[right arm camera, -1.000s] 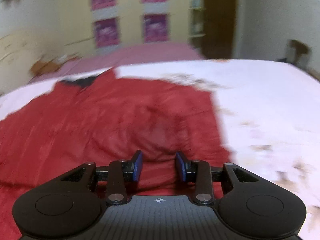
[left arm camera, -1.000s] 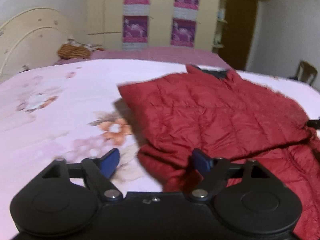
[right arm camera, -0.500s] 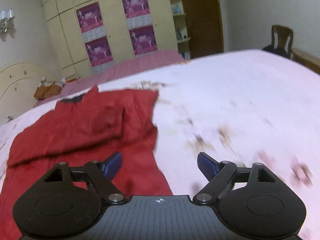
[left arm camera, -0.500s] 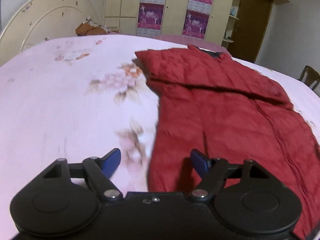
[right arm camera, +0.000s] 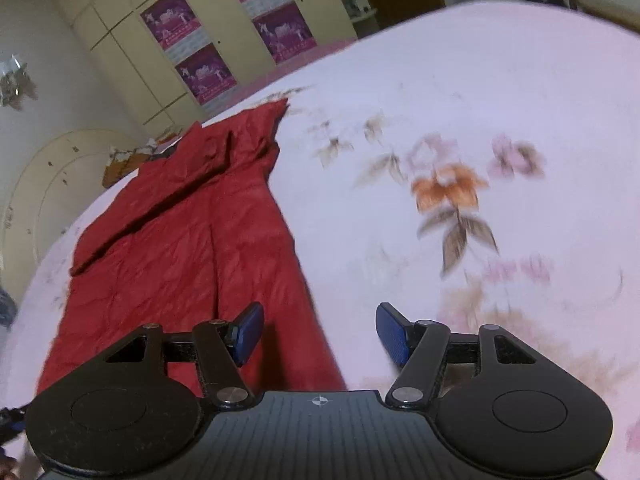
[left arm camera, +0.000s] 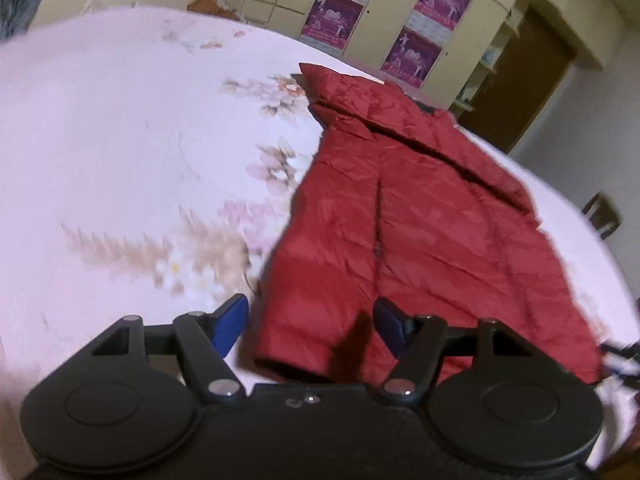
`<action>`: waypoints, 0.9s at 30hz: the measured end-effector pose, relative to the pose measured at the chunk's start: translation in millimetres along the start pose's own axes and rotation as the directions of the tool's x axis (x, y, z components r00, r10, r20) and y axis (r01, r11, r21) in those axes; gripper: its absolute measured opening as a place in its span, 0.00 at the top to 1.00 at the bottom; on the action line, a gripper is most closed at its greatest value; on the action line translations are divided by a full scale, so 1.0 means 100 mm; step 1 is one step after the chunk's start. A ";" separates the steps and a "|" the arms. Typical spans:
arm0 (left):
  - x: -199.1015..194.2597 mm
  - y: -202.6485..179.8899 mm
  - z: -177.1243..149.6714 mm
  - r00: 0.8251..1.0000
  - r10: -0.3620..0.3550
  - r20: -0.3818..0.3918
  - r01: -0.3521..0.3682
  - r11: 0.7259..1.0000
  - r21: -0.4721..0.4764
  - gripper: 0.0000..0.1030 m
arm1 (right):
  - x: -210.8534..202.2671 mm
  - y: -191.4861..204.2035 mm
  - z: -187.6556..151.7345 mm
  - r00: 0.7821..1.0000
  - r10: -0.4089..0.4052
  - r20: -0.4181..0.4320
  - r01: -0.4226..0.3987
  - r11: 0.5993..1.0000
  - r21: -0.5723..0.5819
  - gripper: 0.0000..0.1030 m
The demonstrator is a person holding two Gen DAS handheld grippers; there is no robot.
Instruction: Fold large clothes
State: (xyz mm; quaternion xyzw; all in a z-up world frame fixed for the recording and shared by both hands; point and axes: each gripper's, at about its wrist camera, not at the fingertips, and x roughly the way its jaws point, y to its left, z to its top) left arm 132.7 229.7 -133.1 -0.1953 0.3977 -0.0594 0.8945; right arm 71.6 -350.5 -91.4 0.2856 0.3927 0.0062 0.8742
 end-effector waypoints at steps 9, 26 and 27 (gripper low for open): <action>0.07 0.10 -0.08 0.984 -0.178 -0.013 0.173 0.972 -0.156 0.42 | -0.07 -0.17 -0.06 0.990 0.135 -0.033 -0.132 0.987 0.090 0.39; 0.23 -0.12 -0.02 0.983 -0.182 -0.030 0.179 0.981 -0.078 0.87 | 0.09 -0.05 0.00 0.965 0.226 -0.131 -0.237 0.969 -0.072 0.91; 0.28 -0.11 -0.03 0.984 -0.173 -0.039 0.170 0.982 -0.082 0.86 | 0.14 -0.04 0.00 0.968 0.208 -0.137 -0.220 0.972 -0.077 0.90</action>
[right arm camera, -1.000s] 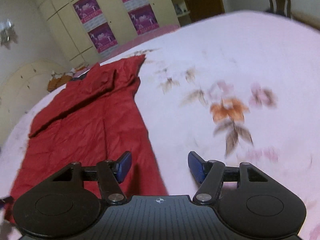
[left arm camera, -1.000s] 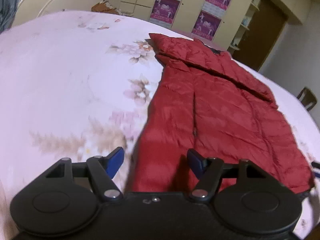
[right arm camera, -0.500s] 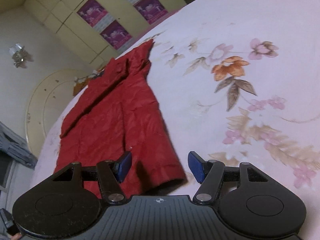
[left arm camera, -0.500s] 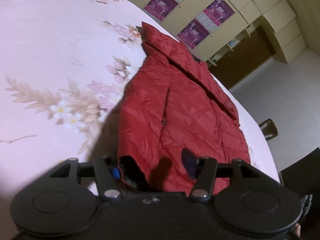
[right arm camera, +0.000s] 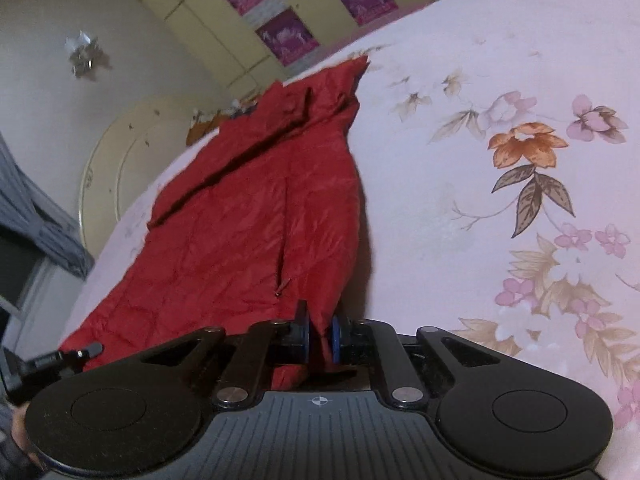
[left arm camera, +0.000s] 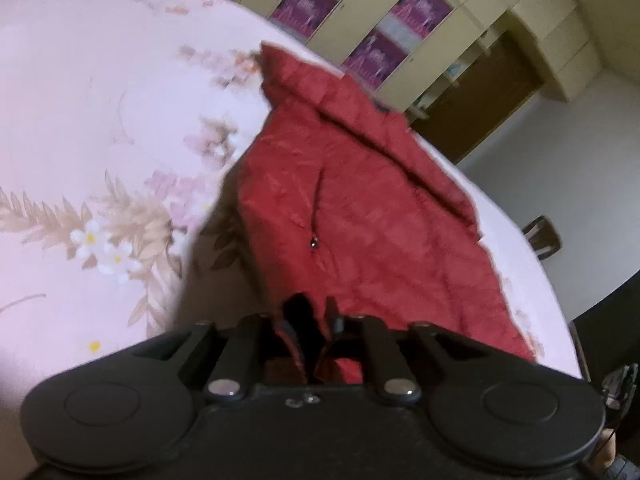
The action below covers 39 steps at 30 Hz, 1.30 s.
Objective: Fold large clothes
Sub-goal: 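Grasp the jacket hem with the left gripper while the right gripper grasps the hem too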
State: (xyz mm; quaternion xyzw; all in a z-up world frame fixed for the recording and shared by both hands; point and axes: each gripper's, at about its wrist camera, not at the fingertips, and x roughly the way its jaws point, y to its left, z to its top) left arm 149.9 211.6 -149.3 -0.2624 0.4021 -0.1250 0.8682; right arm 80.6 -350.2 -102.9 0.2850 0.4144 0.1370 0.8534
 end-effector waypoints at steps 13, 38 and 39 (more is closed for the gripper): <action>-0.32 -0.32 0.15 0.986 0.015 0.168 -0.021 0.999 0.033 0.94 | -0.20 0.48 0.14 0.996 -0.010 0.089 0.029 0.975 -0.220 0.93; 0.22 -0.81 1.80 0.935 -0.142 0.324 0.109 0.987 0.120 0.94 | 0.02 0.94 1.65 0.957 -0.037 0.287 0.117 0.957 -0.266 0.93; 0.32 -0.82 1.91 0.936 -0.143 0.323 0.108 0.986 0.124 0.94 | 0.12 0.97 1.82 0.956 -0.039 0.291 0.120 0.956 -0.267 0.93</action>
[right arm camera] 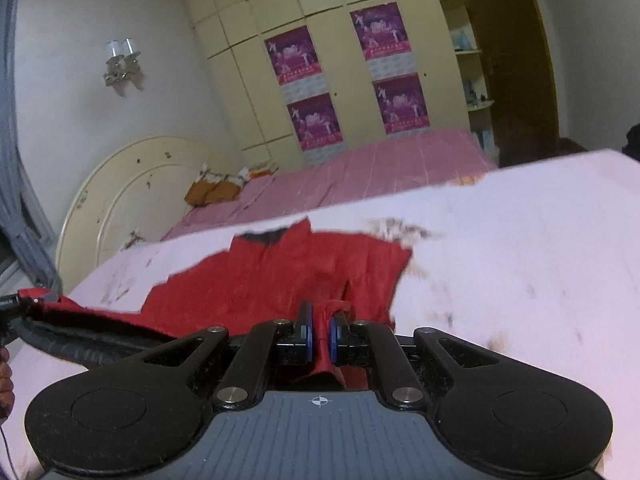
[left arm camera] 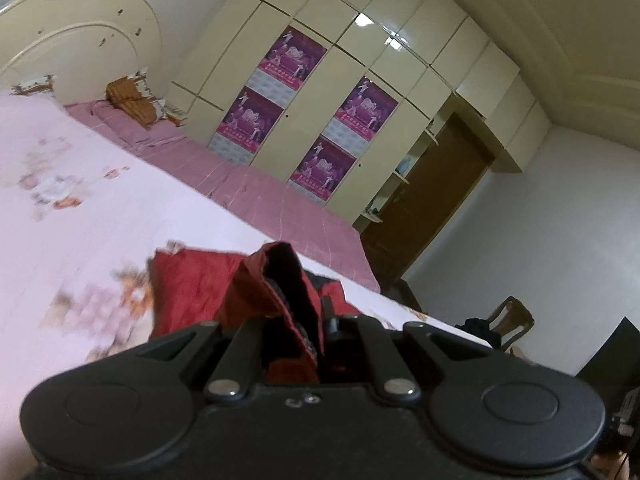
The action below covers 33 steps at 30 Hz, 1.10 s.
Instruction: Fold large clothes
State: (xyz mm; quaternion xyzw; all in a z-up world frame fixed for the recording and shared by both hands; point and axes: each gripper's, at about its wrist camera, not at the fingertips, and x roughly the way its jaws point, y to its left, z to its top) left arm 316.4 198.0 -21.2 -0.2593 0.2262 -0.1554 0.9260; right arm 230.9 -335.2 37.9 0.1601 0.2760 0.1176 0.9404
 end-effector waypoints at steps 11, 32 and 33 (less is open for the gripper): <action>1.42 0.41 0.51 0.995 0.031 -0.098 -0.031 1.000 0.003 0.94 | 1.71 -0.33 0.85 0.997 -0.033 -0.077 0.035 0.999 0.025 0.93; 2.46 1.28 0.61 0.959 0.093 -0.268 -0.092 0.996 0.017 0.23 | 3.16 -1.08 0.80 0.971 -0.126 -0.204 0.153 0.980 0.124 0.17; 2.52 1.31 0.60 0.949 0.096 -0.300 -0.095 0.995 0.017 0.26 | 3.23 -1.10 0.77 0.965 -0.138 -0.222 0.165 0.980 0.109 0.18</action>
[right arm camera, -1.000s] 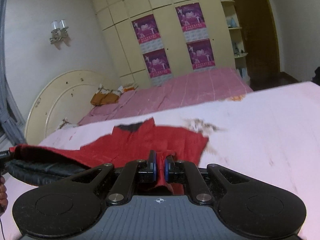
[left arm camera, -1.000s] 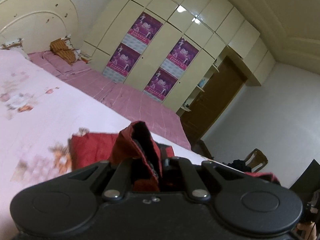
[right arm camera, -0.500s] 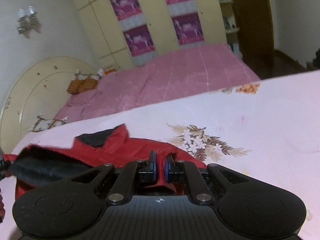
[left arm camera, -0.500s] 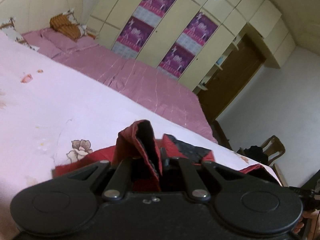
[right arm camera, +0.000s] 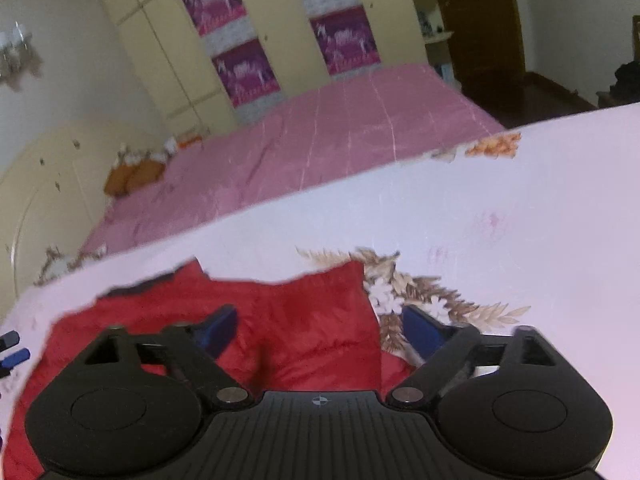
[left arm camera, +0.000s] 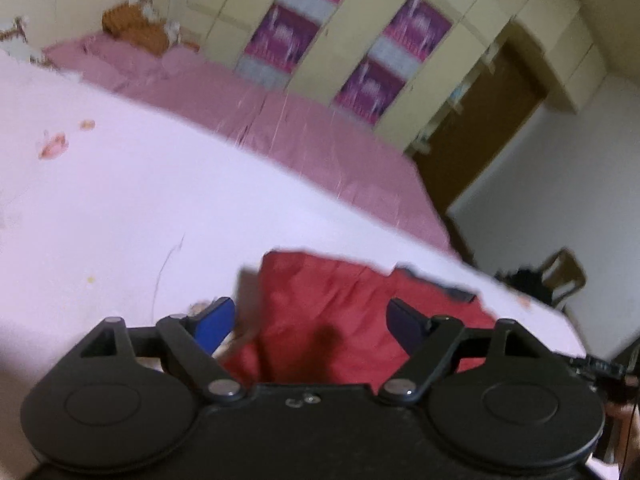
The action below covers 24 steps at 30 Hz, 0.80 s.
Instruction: Fold large clothes
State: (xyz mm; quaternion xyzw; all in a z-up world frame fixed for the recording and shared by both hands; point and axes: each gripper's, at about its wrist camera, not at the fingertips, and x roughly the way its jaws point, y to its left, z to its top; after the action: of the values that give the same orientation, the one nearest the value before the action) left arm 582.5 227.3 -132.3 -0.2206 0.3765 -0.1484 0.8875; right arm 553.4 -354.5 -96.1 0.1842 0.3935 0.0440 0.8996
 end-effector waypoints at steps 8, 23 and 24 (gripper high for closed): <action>0.30 -0.07 0.05 0.994 0.004 -0.113 0.006 0.996 0.089 0.85 | 0.50 0.09 -0.11 0.991 -0.005 -0.131 -0.010 0.993 -0.114 0.58; 0.45 -0.32 0.11 0.992 0.123 0.030 -0.126 0.966 0.224 0.93 | 0.59 0.24 -0.19 0.992 -0.123 0.032 0.128 0.958 -0.255 0.92; 0.48 -0.26 0.08 0.991 0.129 0.021 -0.130 0.967 0.219 0.93 | 0.66 0.20 -0.23 0.992 -0.126 0.012 0.125 0.962 -0.242 0.92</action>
State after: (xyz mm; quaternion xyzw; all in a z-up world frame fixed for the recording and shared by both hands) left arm 617.7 186.3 -143.1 -0.0962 0.3686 -0.1301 0.9154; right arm 582.9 -314.6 -148.9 0.0479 0.3975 0.0350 0.9157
